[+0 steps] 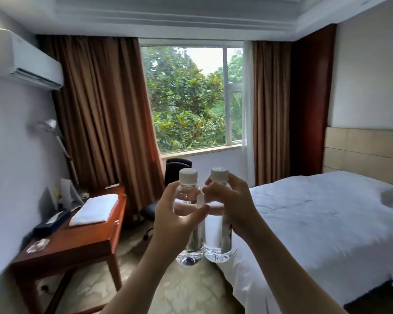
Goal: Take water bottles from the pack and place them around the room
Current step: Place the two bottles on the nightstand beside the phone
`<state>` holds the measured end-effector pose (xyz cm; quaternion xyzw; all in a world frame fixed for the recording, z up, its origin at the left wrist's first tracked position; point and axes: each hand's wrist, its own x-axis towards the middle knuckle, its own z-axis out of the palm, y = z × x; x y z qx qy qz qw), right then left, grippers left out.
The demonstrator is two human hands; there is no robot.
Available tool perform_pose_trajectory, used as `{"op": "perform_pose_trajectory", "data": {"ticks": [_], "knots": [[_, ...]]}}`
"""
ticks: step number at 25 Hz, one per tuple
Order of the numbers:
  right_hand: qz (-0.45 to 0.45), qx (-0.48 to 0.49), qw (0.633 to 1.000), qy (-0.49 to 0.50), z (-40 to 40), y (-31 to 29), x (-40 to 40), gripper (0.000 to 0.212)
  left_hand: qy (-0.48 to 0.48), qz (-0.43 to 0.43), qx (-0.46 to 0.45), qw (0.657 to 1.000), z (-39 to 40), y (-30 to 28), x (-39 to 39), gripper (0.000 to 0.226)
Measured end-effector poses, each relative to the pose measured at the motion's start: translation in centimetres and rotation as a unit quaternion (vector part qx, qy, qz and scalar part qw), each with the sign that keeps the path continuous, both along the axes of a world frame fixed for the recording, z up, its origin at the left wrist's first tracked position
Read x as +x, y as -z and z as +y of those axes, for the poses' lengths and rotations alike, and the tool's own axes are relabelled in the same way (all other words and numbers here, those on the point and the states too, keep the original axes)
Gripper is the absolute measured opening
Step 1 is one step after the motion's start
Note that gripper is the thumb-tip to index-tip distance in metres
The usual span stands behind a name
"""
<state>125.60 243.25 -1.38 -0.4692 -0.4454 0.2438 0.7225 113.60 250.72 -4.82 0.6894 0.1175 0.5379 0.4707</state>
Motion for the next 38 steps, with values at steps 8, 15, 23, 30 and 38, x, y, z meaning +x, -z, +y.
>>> {"op": "perform_pose_trajectory", "data": {"ticks": [8, 15, 23, 30, 38], "knots": [[0.003, -0.012, 0.98, 0.201, 2.6, -0.5, 20.9, 0.009, 0.167, 0.013, -0.03, 0.985, 6.5, -0.4, 24.1, 0.046], [0.031, -0.039, 0.914, 0.403, -4.0, 1.7, 35.3, 0.012, 0.386, 0.022, -0.038, 0.921, 2.1, 1.3, 44.1, 0.063], [0.029, -0.033, 0.812, 0.581, -4.5, 1.5, 52.4, 0.007, 0.563, 0.046, -0.026, 0.825, 1.8, 0.7, 66.1, 0.048], [0.059, -0.009, 0.745, 0.665, -7.1, 2.9, 64.8, 0.007, 0.616, 0.054, -0.032, 0.785, 0.0, 0.9, 81.8, 0.045], [0.053, -0.031, 0.712, 0.699, -17.1, 7.3, 83.8, 0.02, 0.617, 0.092, -0.004, 0.781, -8.7, 4.5, 100.8, 0.042]]}}
